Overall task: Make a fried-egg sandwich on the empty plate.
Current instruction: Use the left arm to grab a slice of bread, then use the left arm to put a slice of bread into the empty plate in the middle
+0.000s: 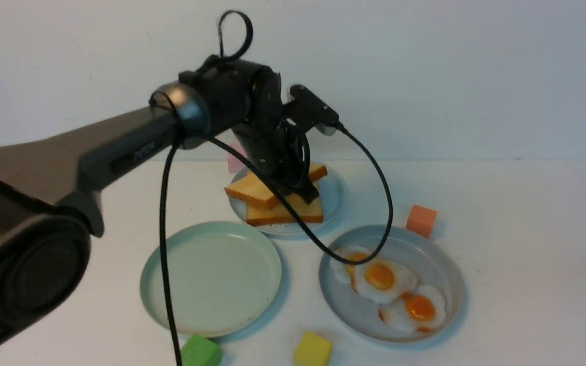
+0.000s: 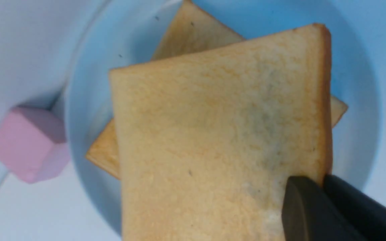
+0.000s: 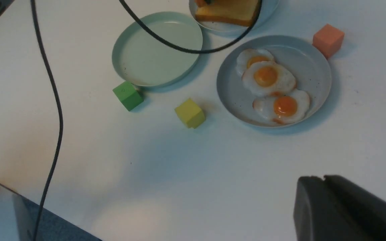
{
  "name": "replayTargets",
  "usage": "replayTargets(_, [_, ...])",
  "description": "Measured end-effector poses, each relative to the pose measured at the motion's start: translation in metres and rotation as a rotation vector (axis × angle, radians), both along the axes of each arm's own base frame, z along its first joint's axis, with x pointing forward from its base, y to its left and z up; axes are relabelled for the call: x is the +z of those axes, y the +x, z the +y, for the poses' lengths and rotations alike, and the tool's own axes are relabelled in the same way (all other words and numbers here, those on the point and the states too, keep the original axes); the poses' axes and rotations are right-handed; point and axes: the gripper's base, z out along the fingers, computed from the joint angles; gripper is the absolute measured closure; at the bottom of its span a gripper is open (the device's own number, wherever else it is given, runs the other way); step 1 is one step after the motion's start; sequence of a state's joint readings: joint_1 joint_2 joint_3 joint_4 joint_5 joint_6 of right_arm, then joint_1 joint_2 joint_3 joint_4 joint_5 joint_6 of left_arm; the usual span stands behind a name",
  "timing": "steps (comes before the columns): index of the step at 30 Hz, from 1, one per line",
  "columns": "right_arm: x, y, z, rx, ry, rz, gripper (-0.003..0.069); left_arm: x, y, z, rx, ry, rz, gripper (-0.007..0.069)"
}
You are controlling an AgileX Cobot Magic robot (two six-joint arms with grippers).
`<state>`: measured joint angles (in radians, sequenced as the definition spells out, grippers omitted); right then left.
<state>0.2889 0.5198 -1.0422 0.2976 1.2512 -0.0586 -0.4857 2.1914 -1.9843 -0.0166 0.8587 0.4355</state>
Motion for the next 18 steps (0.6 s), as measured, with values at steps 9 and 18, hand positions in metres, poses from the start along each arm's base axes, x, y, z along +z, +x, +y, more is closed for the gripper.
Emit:
replayTargets(9, [0.002,0.001,0.000,0.000,0.007,-0.029,0.0585,0.091,-0.058,0.025,0.068,-0.042,0.020,0.0613])
replayTargets(18, [0.002,0.002,0.000,0.021,-0.018,-0.051,0.0577,0.059,-0.164,0.047,0.063,0.119,0.056,0.0613])
